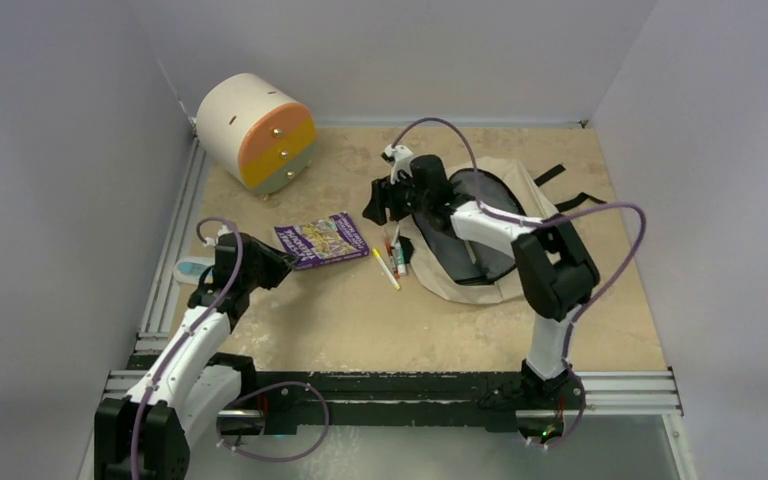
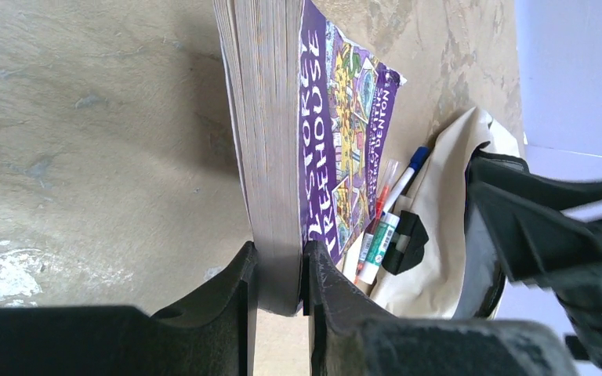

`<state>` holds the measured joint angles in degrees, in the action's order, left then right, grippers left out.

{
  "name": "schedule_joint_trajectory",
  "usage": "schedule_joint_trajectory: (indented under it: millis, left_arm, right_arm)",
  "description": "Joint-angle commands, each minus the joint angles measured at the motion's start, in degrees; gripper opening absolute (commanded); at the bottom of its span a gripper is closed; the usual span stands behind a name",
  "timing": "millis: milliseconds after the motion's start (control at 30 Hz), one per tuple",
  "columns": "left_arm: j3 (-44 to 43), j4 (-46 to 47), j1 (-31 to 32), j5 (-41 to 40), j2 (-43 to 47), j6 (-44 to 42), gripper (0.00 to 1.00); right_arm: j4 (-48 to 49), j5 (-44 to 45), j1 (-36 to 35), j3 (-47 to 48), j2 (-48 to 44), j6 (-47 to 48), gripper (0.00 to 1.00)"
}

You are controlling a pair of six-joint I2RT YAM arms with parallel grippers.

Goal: Pack the student bag
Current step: Pick up the book from the center of the board.

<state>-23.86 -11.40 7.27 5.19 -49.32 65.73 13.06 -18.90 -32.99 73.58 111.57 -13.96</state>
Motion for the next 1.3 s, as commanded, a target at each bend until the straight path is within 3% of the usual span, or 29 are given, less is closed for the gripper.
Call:
schedule_joint_trajectory:
  millis: [0,167,333,433,800,1267]
  left_arm:
    - [-5.84,0.64,-0.15,-1.07,-0.91,-3.49,0.00]
    - [-10.31,-2.21,-0.15,0.52,-2.98,-7.43,0.00]
    - [-14.13,-5.84,-0.15,0.83,-3.91,-8.91,0.00]
    - [-15.72,-7.57,-0.15,1.32,-4.24,-9.30,0.00]
    - [-18.45,-10.81,-0.15,3.32,-5.08,-9.10,0.00]
    - [-20.28,-13.05,-0.15,4.17,-6.03,-8.31,0.00]
  right_arm:
    - [13.76,1.96,-1.03,-6.94,-11.26,6.68,0.65]
    - [27.89,5.00,-4.28,-17.13,-18.29,12.42,0.64]
    - [50.52,5.21,-12.38,-31.74,-22.46,32.73,0.61]
    - [58.54,4.00,-15.68,-36.33,-21.85,37.91,0.62]
    - [61.40,14.05,-25.30,-32.77,-12.15,50.62,0.65]
    - [61.36,22.72,-28.20,-24.63,-1.04,63.06,0.62]
